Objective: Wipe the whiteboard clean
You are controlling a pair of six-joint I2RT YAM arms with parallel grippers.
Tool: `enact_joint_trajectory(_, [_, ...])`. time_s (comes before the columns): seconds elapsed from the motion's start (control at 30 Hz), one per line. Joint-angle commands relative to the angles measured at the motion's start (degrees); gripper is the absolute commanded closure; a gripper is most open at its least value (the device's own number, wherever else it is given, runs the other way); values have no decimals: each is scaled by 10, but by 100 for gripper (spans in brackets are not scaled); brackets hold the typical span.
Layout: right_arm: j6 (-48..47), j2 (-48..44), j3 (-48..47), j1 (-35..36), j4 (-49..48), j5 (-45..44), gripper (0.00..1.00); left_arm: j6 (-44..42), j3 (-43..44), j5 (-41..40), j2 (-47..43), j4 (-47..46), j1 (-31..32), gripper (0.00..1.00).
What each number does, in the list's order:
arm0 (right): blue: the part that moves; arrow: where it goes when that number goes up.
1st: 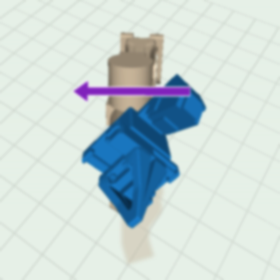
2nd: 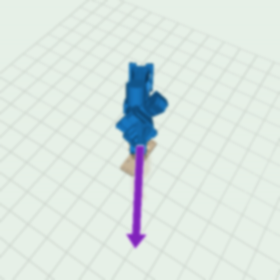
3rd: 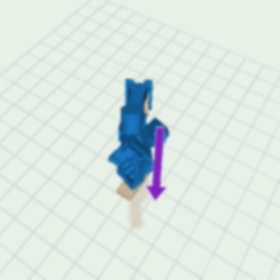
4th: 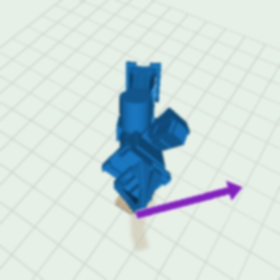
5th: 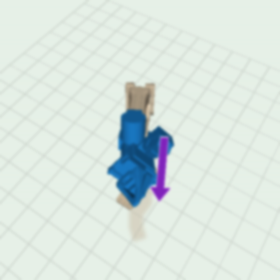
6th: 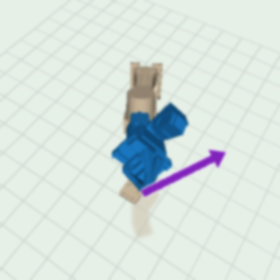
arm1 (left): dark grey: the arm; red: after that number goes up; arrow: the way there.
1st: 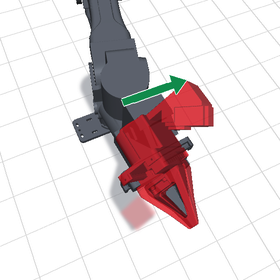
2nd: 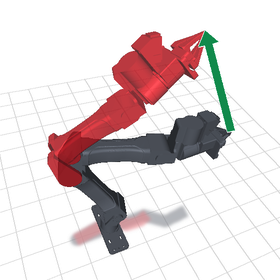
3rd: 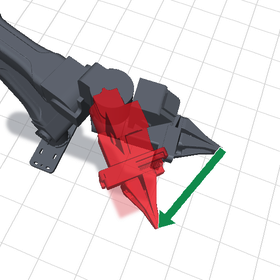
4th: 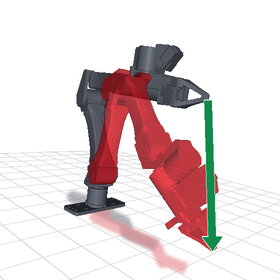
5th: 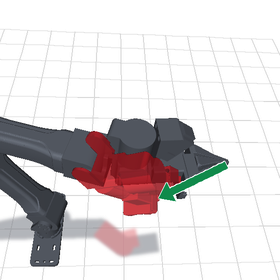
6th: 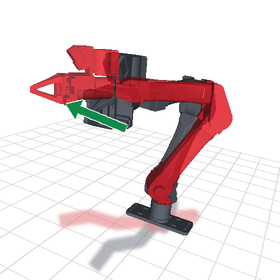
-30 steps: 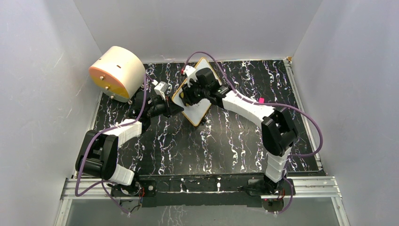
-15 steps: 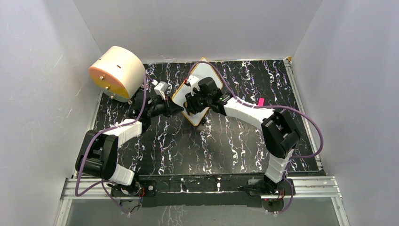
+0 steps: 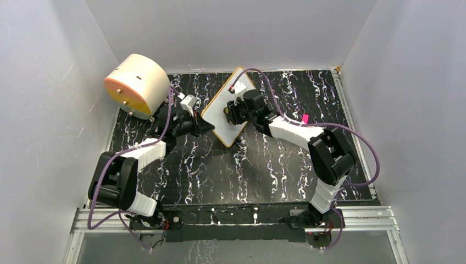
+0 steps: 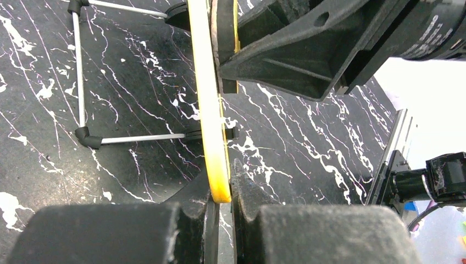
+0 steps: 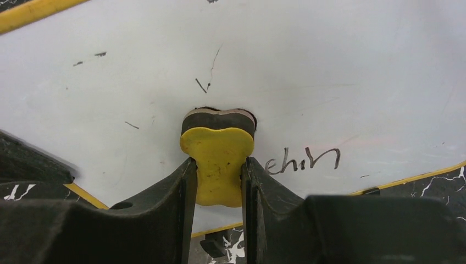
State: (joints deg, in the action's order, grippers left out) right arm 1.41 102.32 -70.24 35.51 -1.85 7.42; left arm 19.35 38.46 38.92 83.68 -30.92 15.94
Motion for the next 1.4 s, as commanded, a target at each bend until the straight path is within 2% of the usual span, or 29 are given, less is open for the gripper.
enact_joint_trajectory(0.0, [-6,-22,65,1,-91,35,82,-20,12,45,4,55,22,100])
enact_joint_trajectory(0.17, [0,-22,150,2,-142,60,82,-23,26,42,12,77,22,100])
enact_joint_trajectory(0.3, [2,-21,170,1,-156,59,83,-26,26,38,13,81,22,100])
enact_joint_trajectory(0.53, [27,-9,84,-10,-130,26,83,-25,25,40,15,81,22,100])
enact_joint_trajectory(0.9, [37,0,-10,-11,-98,50,82,-33,25,43,21,89,22,100])
enact_joint_trajectory(1.03, [28,8,8,-11,-99,45,82,-34,24,39,20,91,22,100])
enact_joint_trajectory(1.37, [22,30,122,-48,-145,45,83,-34,22,32,22,89,22,100])
